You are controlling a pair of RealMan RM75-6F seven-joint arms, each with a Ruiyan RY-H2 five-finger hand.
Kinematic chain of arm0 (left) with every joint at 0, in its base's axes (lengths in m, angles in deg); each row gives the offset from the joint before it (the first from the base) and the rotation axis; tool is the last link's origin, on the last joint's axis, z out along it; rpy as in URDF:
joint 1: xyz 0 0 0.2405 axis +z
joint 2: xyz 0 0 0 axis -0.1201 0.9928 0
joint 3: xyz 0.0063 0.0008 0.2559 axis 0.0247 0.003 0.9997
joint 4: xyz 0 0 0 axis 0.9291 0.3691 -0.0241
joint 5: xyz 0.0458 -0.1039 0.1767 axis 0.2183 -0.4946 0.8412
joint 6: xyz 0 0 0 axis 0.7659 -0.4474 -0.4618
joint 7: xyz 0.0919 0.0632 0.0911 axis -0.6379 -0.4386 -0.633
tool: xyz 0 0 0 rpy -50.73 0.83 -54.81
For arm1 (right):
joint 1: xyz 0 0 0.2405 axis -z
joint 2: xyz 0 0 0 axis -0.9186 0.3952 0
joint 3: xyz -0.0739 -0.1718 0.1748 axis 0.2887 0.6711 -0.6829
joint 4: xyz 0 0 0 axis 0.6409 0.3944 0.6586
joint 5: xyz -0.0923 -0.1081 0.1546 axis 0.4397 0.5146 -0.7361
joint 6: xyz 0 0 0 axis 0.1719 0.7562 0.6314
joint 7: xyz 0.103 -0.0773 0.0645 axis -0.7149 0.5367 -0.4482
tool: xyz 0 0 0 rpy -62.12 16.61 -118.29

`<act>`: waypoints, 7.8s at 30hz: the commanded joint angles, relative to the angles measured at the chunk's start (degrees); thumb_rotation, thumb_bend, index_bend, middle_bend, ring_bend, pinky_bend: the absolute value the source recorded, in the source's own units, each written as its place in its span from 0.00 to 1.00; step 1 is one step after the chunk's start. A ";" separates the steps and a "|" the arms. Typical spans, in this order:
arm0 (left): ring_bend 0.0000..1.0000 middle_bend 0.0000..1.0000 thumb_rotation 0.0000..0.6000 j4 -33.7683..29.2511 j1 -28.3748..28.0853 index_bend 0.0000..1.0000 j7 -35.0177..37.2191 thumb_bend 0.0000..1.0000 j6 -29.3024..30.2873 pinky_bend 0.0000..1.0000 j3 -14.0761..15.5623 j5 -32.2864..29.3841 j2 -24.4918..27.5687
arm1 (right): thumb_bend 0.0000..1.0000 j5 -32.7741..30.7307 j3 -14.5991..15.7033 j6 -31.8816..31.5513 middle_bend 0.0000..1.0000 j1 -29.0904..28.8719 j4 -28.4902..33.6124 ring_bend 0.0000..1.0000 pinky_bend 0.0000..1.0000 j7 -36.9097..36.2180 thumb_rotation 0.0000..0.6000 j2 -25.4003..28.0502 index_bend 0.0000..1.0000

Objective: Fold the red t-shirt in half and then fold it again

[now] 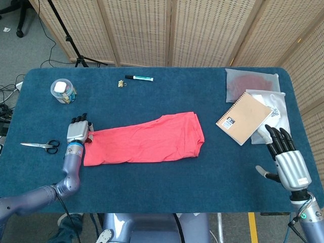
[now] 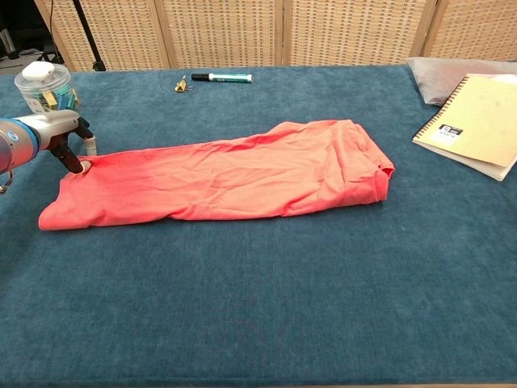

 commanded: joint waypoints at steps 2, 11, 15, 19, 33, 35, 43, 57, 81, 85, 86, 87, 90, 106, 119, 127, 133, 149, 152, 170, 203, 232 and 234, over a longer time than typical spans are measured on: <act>0.00 0.00 1.00 -1.31 0.43 0.73 0.47 0.48 1.44 0.00 -0.49 1.08 0.29 | 0.00 -0.03 -0.08 0.09 0.00 0.06 0.01 0.00 0.00 -0.16 1.00 0.06 0.00; 0.00 0.00 1.00 -1.59 1.12 0.76 0.65 0.49 2.30 0.00 -0.91 2.49 0.67 | 0.00 0.13 -0.24 0.19 0.00 0.16 -0.02 0.00 0.00 -0.35 1.00 0.10 0.00; 0.00 0.00 1.00 -3.21 1.65 0.77 0.40 0.49 2.61 0.00 -1.00 2.98 2.46 | 0.00 0.17 -0.29 0.31 0.00 0.16 -0.03 0.00 0.00 -0.41 1.00 0.11 0.00; 0.00 0.00 1.00 -6.07 2.50 0.78 -0.91 0.50 2.54 0.00 -0.09 3.29 5.84 | 0.00 0.30 -0.24 0.47 0.00 0.18 0.03 0.00 0.00 -0.39 1.00 0.09 0.00; 0.00 0.00 1.00 -9.39 8.10 0.78 3.69 0.51 -2.80 0.00 4.71 7.74 17.08 | 0.00 0.90 -0.19 0.32 0.00 0.36 0.34 0.00 0.00 -0.41 1.00 0.18 0.00; 0.00 0.00 1.00 -9.29 9.09 0.78 4.94 0.51 -4.25 0.00 5.57 8.42 19.02 | 0.00 1.04 -0.16 0.32 0.00 0.37 0.36 0.00 0.00 -0.24 1.00 0.13 0.00; 0.00 0.00 1.00 -4.30 13.36 0.78 12.34 0.51 -8.94 0.00 7.97 12.86 23.41 | 0.00 1.23 -0.18 0.29 0.00 0.43 0.43 0.00 0.00 0.14 1.00 0.06 0.00; 0.00 0.00 1.00 8.05 16.97 0.78 25.74 0.52 -14.24 0.00 6.07 18.76 21.90 | 0.00 1.31 -0.19 0.68 0.00 0.32 0.49 0.00 0.00 0.60 1.00 -0.12 0.00; 0.00 0.00 1.00 -10.78 4.54 0.78 17.82 0.51 -6.08 0.00 -2.93 21.04 22.42 | 0.00 1.33 -0.50 0.14 0.00 0.53 0.88 0.00 0.00 -1.55 1.00 0.92 0.00; 0.00 0.00 1.00 -10.89 1.62 0.78 13.62 0.51 -6.43 0.00 -2.76 17.67 20.68 | 0.00 1.13 -0.58 0.25 0.00 0.51 0.81 0.00 0.00 -1.91 1.00 0.99 0.00; 0.00 0.00 1.00 -10.79 0.40 0.78 11.96 0.51 -6.43 0.00 -2.60 16.62 19.80 | 0.00 0.92 -0.64 0.39 0.00 0.47 0.73 0.00 0.00 -2.09 1.00 1.03 0.00; 0.00 0.00 1.00 -10.52 -0.87 0.78 10.20 0.51 -6.60 0.00 -2.32 15.91 18.86 | 0.00 0.70 -0.70 0.53 0.00 0.44 0.63 0.00 0.00 -2.33 1.00 1.05 0.00; 0.00 0.00 1.00 -9.59 -3.51 0.78 6.17 0.51 -6.28 0.00 -1.74 12.49 16.66 | 0.00 0.45 -0.79 0.78 0.00 0.33 0.47 0.00 0.00 -2.77 1.00 1.10 0.00; 0.00 0.00 1.00 -0.79 -10.33 0.78 -1.00 0.50 -5.21 0.00 1.03 8.63 5.55 | 0.00 -0.22 -0.90 1.42 0.00 0.22 0.20 0.00 0.00 -3.69 1.00 1.21 0.00; 0.00 0.00 1.00 6.58 -12.87 0.67 -2.91 0.47 -6.18 0.00 0.39 8.05 -0.61 | 0.00 -0.81 -1.06 1.97 0.00 0.05 -0.22 0.00 0.00 -4.41 1.00 1.30 0.00; 0.00 0.00 1.00 7.29 -12.65 0.00 0.55 0.28 -7.48 0.00 -0.58 10.12 -1.69 | 0.00 -1.03 -1.06 2.34 0.00 -0.06 -0.45 0.00 0.00 -4.62 1.00 1.24 0.00; 0.00 0.00 1.00 5.39 -10.70 0.00 5.44 0.11 -6.03 0.00 -1.96 12.89 0.27 | 0.00 -0.86 -1.01 2.13 0.00 0.04 -0.48 0.00 0.00 -4.67 1.00 1.29 0.00; 0.00 0.00 1.00 4.16 5.84 0.18 40.20 0.18 2.32 0.00 9.53 47.19 11.76 | 0.00 0.42 -0.42 1.93 0.00 0.08 0.24 0.00 0.00 -2.61 1.00 0.77 0.00; 0.00 0.00 1.00 6.95 6.24 0.23 43.05 0.20 2.34 0.00 10.15 49.06 10.37 | 0.00 0.43 -0.43 1.87 0.00 0.10 0.34 0.00 0.00 -2.30 1.00 0.69 0.00; 0.00 0.00 1.00 16.52 5.18 0.33 45.78 0.27 -0.42 0.00 9.23 51.61 3.12 | 0.00 -0.38 -0.72 2.13 0.00 0.07 -0.03 0.00 0.00 -2.41 1.00 0.60 0.00; 0.00 0.00 1.00 20.67 5.92 0.67 46.11 0.52 1.56 0.00 7.90 53.65 -0.17 | 0.00 -0.73 -0.85 2.24 0.00 0.07 -0.14 0.00 0.00 -2.83 1.00 0.69 0.00; 0.00 0.00 1.00 10.84 3.35 0.70 29.91 0.51 15.50 0.00 12.91 68.36 4.41 | 0.00 -0.12 -0.76 1.40 0.00 0.47 0.76 0.00 0.00 -2.77 1.00 1.25 0.00; 0.00 0.00 1.00 10.54 3.16 0.70 29.05 0.51 16.26 0.00 13.26 69.31 4.41 | 0.00 -0.16 -0.79 1.37 0.00 0.48 0.77 0.00 0.00 -2.84 1.00 1.30 0.00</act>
